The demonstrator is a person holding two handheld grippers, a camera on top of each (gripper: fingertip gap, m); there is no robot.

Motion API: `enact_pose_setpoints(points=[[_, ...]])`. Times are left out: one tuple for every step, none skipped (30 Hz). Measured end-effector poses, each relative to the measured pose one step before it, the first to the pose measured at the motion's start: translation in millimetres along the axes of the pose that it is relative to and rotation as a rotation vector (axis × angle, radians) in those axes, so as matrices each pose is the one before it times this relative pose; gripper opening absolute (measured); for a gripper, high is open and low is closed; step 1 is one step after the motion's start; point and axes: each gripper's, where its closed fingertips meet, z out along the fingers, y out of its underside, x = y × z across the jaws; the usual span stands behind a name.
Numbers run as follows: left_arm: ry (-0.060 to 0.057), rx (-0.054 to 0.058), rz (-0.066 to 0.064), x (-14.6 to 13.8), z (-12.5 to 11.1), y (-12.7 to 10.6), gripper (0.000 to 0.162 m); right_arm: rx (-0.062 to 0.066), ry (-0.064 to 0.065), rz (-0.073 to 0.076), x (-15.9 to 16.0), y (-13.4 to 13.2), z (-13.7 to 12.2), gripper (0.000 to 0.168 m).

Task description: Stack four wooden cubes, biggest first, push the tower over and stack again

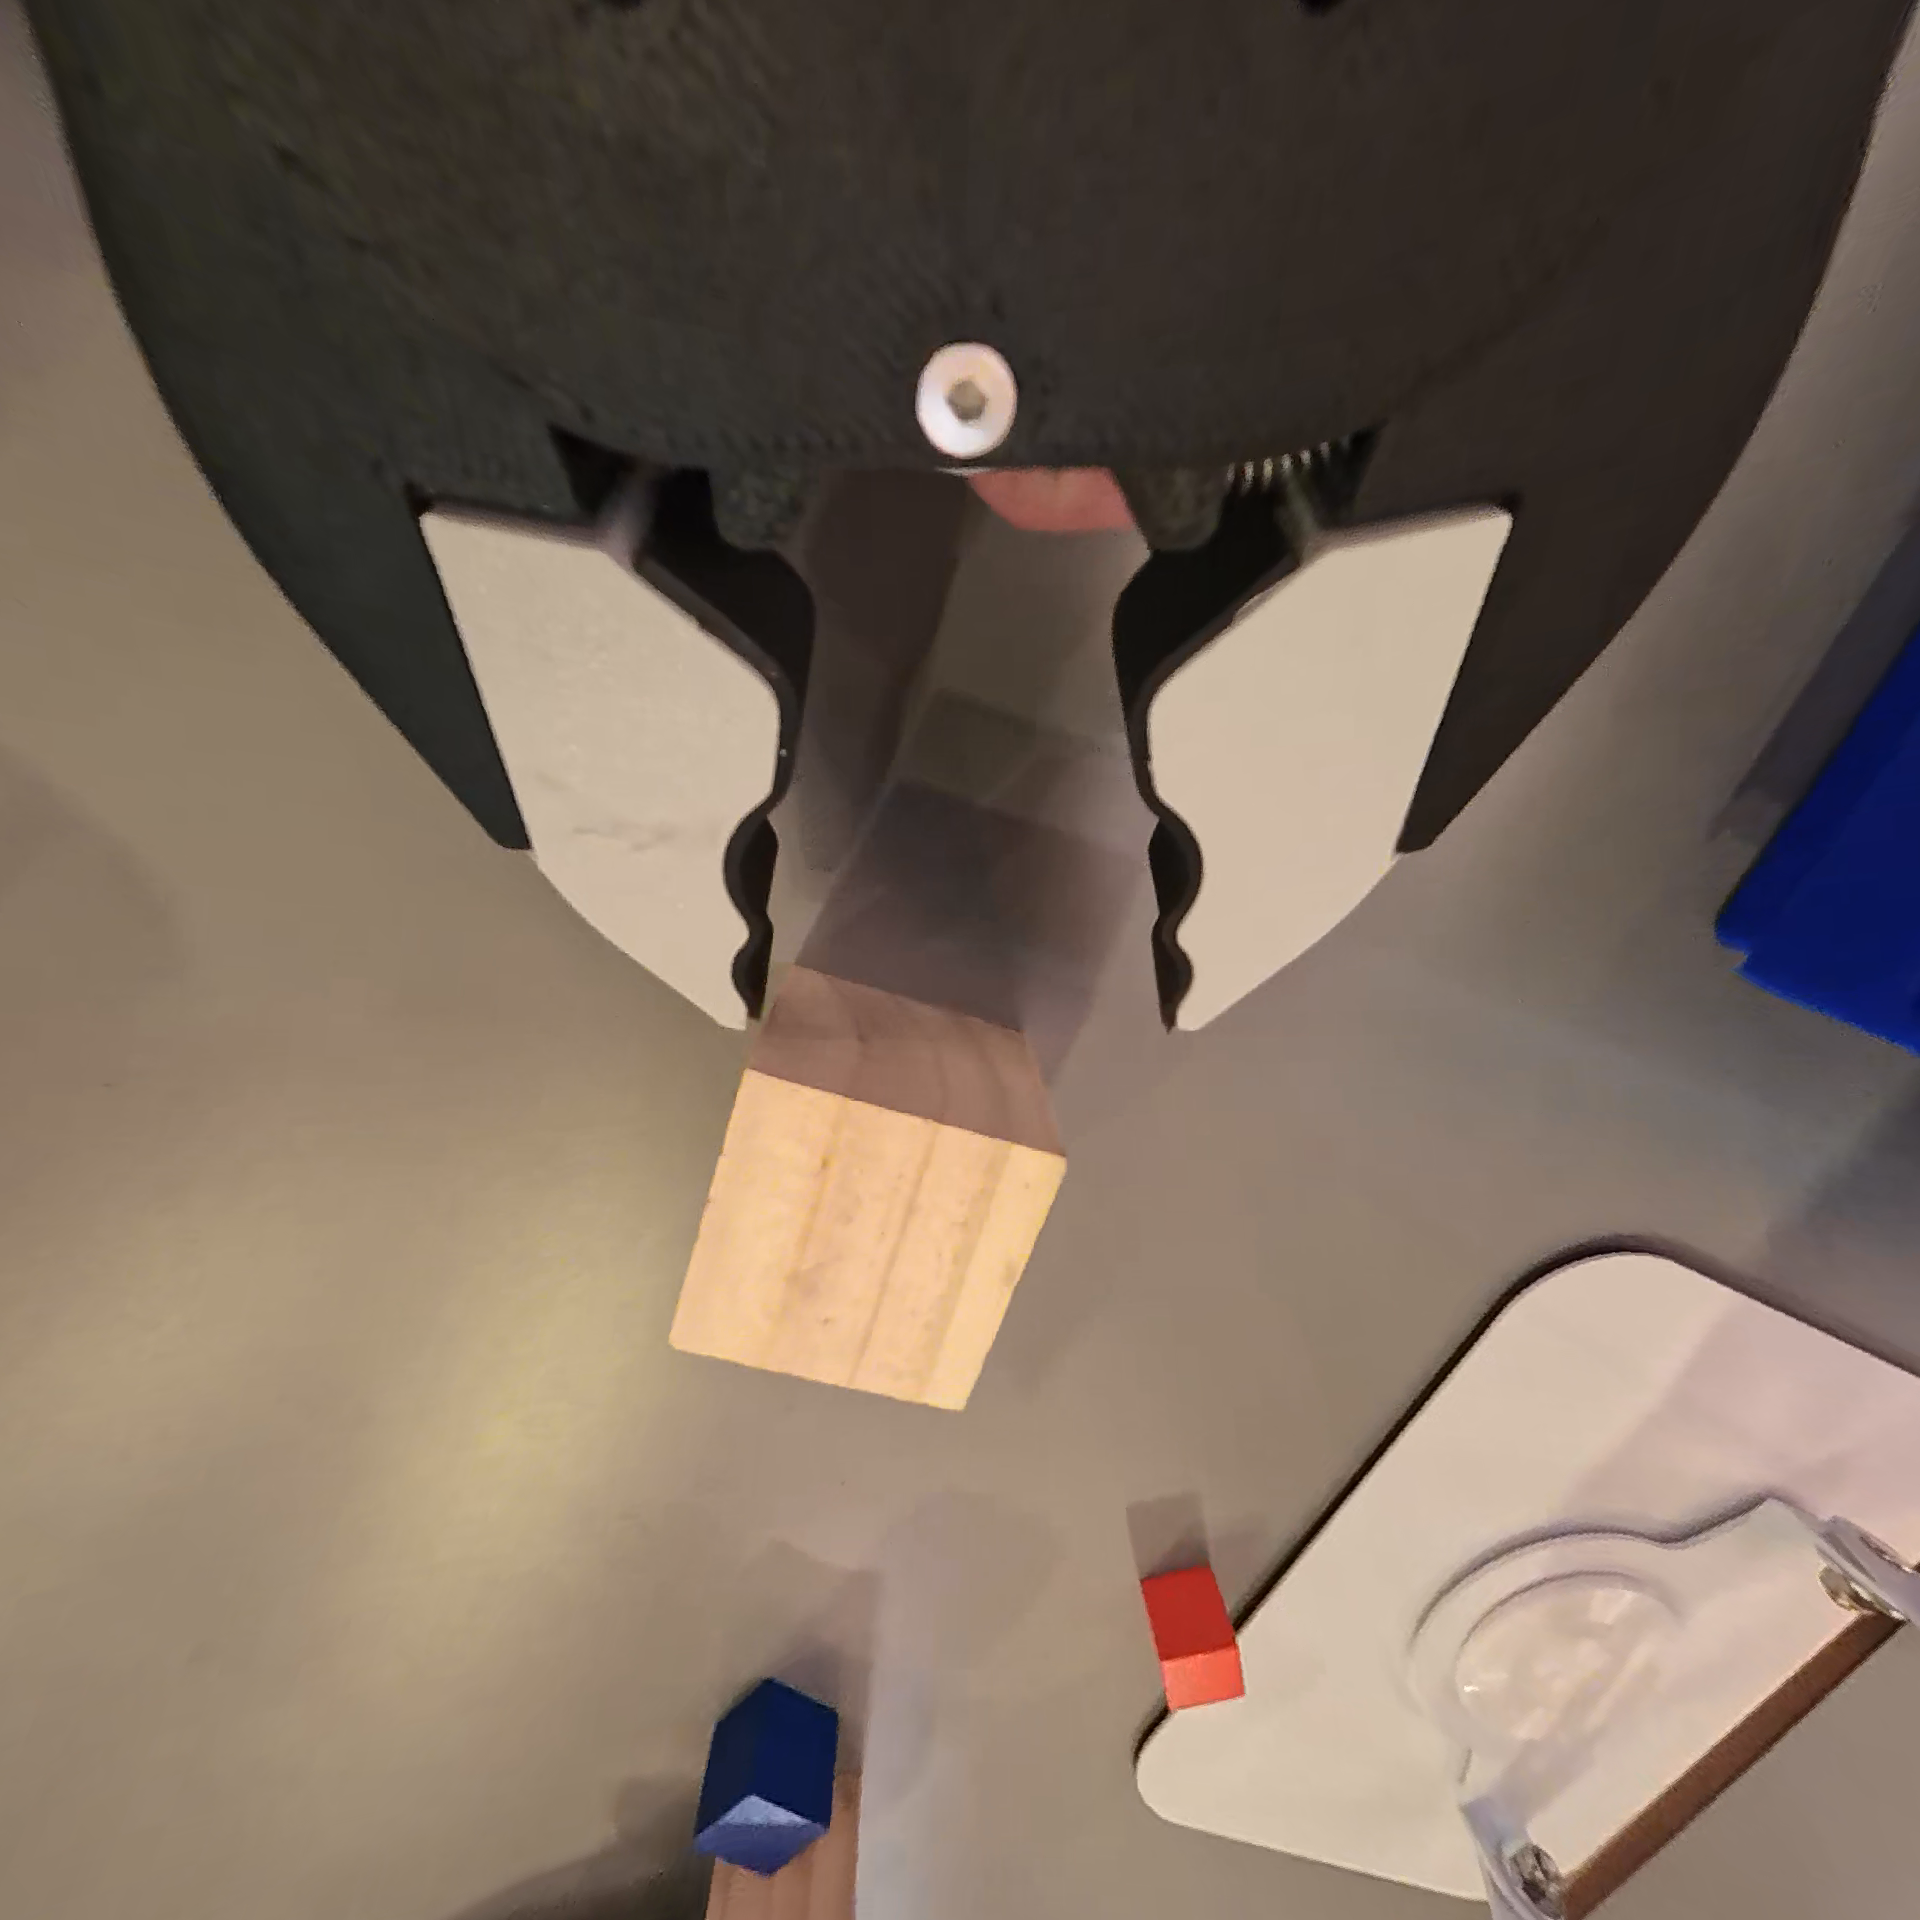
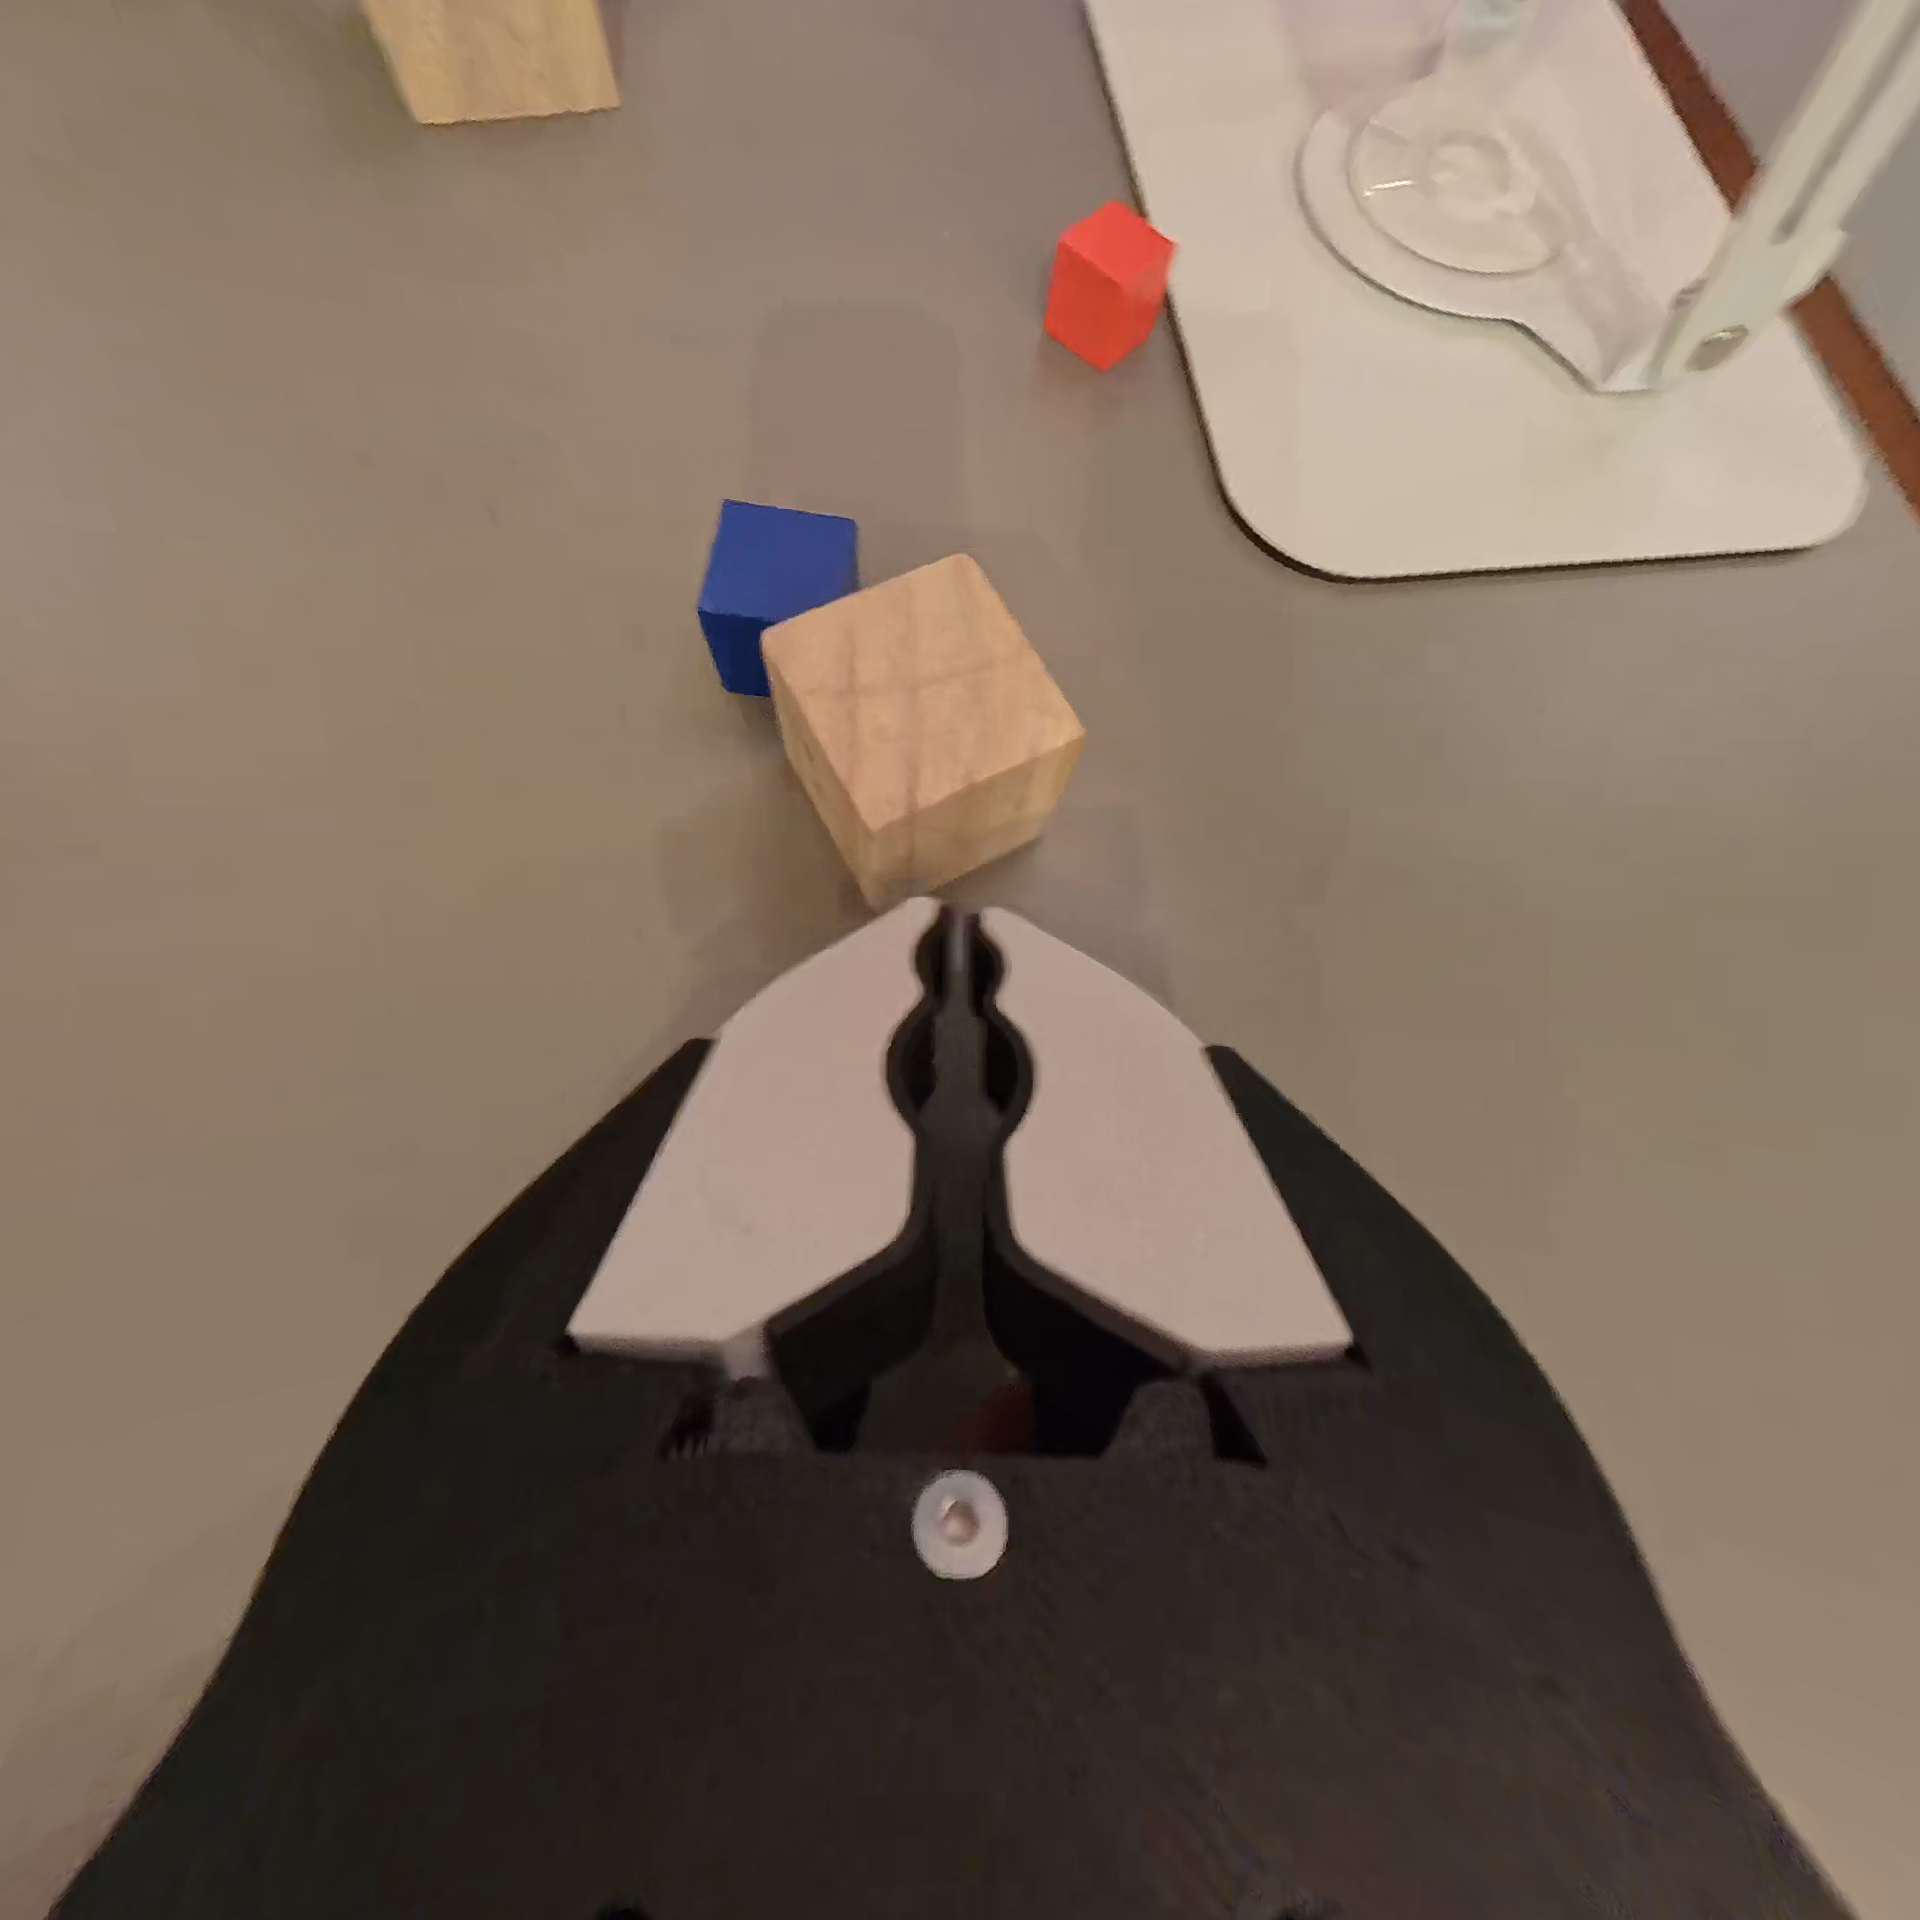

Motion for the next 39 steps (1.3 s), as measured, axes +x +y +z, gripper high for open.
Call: enact_pose_setpoints(points=[[0.0045, -0.0123, 0.0067, 1.22, 1.26, 1.33, 0.07, 0.0177, -0.0166, 0.0025, 0.21, -2.8, -0.56, 0.016], [0.005, -0.0137, 0.0046, 1.04, 1.37, 1.46, 0.07, 0.0202, -0.0259, 0.0008, -0.9, -3.31, -0.58, 0.024], [0.0059, -0.009, 0.0042, 1.12, 0.9, 0.98, 0.071, 0.0126, -0.0191, -0.0012, 0.27, -2.59, 0.46, 0.032], [0.0029, -0.0033, 0.0042, 0.74, 0.4, 0.36, 0.071, -0.004, -0.0176, -0.0015, 0.86, -0.42, 1.87, 0.042], [0.0011, -0.0023, 0.0036, 0.49, 0.18, 0.22, 0.071, -0.017, -0.0225, 0.0004, 0.01, 0.97, 2.83, 0.057], [0.0027, -0.0008, 0.001, 0.35, 0.06, 0.13, 0.071, -0.0101, -0.0189, -0.001, -0.15, -0.24, 2.93, 0.068], [0.0024, 0.0018, -0.0035, -0.07, -0.1, -0.25, 0.071, 0.0039, -0.0173, -0.0065, -0.88, -2.84, 2.61, 0.076], [0.0023, 0.0031, -0.0036, -0.12, -0.32, -0.42, 0.07, 0.0067, -0.0195, -0.0083, -1.72, -3.83, 2.96, 0.081], [0.0025, 0.0018, -0.0009, 0.14, -0.24, -0.17, 0.07, 0.0007, -0.0248, -0.0118, -3.31, -3.13, 3.67, 0.082], [0.0026, 0.0011, -0.0008, 0.13, -0.12, -0.09, 0.07, -0.0066, -0.0175, -0.0164, -3.0, -2.31, 4.33, 0.073], [0.0023, 0.0016, -0.0013, 0.13, -0.08, -0.16, 0.07, -0.0108, 0.0027, -0.0144, -0.34, -2.01, 4.71, 0.065], [0.0008, 0.0015, -0.0004, 0.01, -0.14, -0.24, 0.07, -0.0081, 0.014, -0.0089, 1.57, -1.92, 4.06, 0.05], [0.0004, 0.0001, 0.0005, 0.04, -0.1, 0.08, 0.07, -0.0031, 0.006, -0.007, 0.93, -1.84, 2.57, 0.045], [0.0, -0.0007, 0.0005, 0.16, 0.09, 0.1, 0.07, 0.002, 0.0024, -0.0048, 0.74, -2.09, 0.59, 0.045], [-0.0003, -0.0006, 0.0007, 0.03, 0.08, -0.04, 0.07, 0.0085, 0.0111, 0.0042, 2.26, -3.63, -1.49, 0.045], [-0.0005, -0.0022, 0.0009, -0.03, 0.2, 0.23, 0.07, 0.0138, 0.0106, 0.0095, 2.32, -6.23, -3.18, 0.045], [0.0003, -0.0013, 0.0008, 0.11, 0.09, 0.14, 0.07, 0.0208, 0.0108, 0.0055, 1.72, -9.47, -3.52, 0.045], [0.0006, 0.0009, -0.0006, 0.06, 0.0, -0.06, 0.07, 0.0236, 0.013, 0.0006, 0.27, -12.87, -2.3, 0.045], [0.0006, -0.0003, -0.0005, -0.05, 0.07, -0.03, 0.07, 0.0202, -0.0058, -0.0052, -4.28, -15.05, 0.99, 0.045], [0.0011, -0.0027, 0.0008, 0.19, 0.17, 0.3, 0.07, 0.0156, -0.0257, -0.0135, -9.09, -16.25, 5.36, 0.045], [0.0006, -0.0018, 0.0001, 0.11, 0.17, 0.24, 0.07, 0.0067, -0.0194, -0.0209, -9.24, -15.96, 9.81, 0.045], [-0.0002, -0.0001, 0.0001, -0.06, 0.1, -0.08, 0.07, -0.0059, -0.0182, -0.0255, -8.9, -14.46, 13.09, 0.045], [-0.0005, 0.0012, 0.0009, 0.05, -0.18, -0.06, 0.07, -0.0139, -0.0239, -0.0259, -8.45, -13.11, 14.91, 0.045], [-0.0004, 0.0033, 0.0001, 0.02, -0.38, -0.29, 0.07, -0.012, -0.0123, -0.0239, -4.98, -12.88, 14.94, 0.045], [-0.0007, 0.0057, -0.0004, -0.17, -0.53, -0.59, 0.07, -0.0002, -0.0106, -0.0166, -3.23, -13.49, 14.18, 0.045], [-0.0006, 0.0059, 0.0005, 0.08, -0.66, -0.65, 0.07, 0.009, -0.0253, -0.003, -3.85, -13.37, 13.71, 0.045], [-0.001, 0.0043, 0.0007, 0.0, -0.53, -0.39, 0.069, 0.002, -0.0222, 0.0032, -2.62, -10.64, 13.3, 0.045], [0.0001, 0.0039, 0.0014, 0.23, -0.48, -0.28, 0.069, -0.0137, -0.0095, -0.0008, -0.62, -6.73, 12.53, 0.045], [0.0018, 0.0042, 0.0031, 0.61, -0.5, -0.44, 0.069, -0.0219, -0.006, -0.0077, -0.43, -3.99, 11.08, 0.045], [0.0016, 0.0023, 0.0024, 0.46, -0.31, -0.2, 0.069, -0.0149, -0.0087, -0.0079, -1.01, -3.24, 9.11, 0.045], [0.0022, -0.0007, 0.0006, 0.49, -0.13, 0.27, 0.069, -0.0047, -0.006, 0.0013, -0.56, -3.43, 6.94, 0.045], [0.0023, 0.0007, 0.0014, 0.45, -0.09, 0.01, 0.069, -0.0064, 0.0081, 0.0006, 1.28, -2.18, 5.0, 0.045], [0.0024, -0.0008, 0.0018, 0.44, 0.14, 0.05, 0.069, -0.0096, 0.0135, -0.0093, 1.47, -1.03, 3.24, 0.045], [0.0018, -0.0036, 0.0024, 0.41, 0.31, 0.37, 0.069, -0.0032, -0.0014, -0.0045, -0.67, -1.17, 2.21, 0.045], [0.0013, -0.0043, 0.0019, 0.37, 0.49, 0.53, 0.069, 0.0009, -0.0117, 0.017, -1.28, -0.76, 2.63, 0.045], [0.0012, -0.0027, 0.0015, 0.35, 0.24, 0.23, 0.069, -0.0039, -0.007, 0.0237, -0.43, 1.34, 3.95, 0.045], [0.0013, -0.0006, 0.0005, 0.19, 0.08, 0.1, 0.069, -0.0133, -0.0052, 0.0108, -0.36, 3.78, 4.68, 0.045], [0.0007, 0.0016, -0.0011, -0.01, -0.13, -0.12, 0.069, 0.0004, -0.0066, 0.0132, -0.1, 1.77, 2.21, 0.046], [0.0007, 0.0028, -0.0013, -0.11, -0.3, -0.32, 0.069, 0.0087, -0.0087, 0.0218, 0.24, -0.51, -1.24, 0.045]])
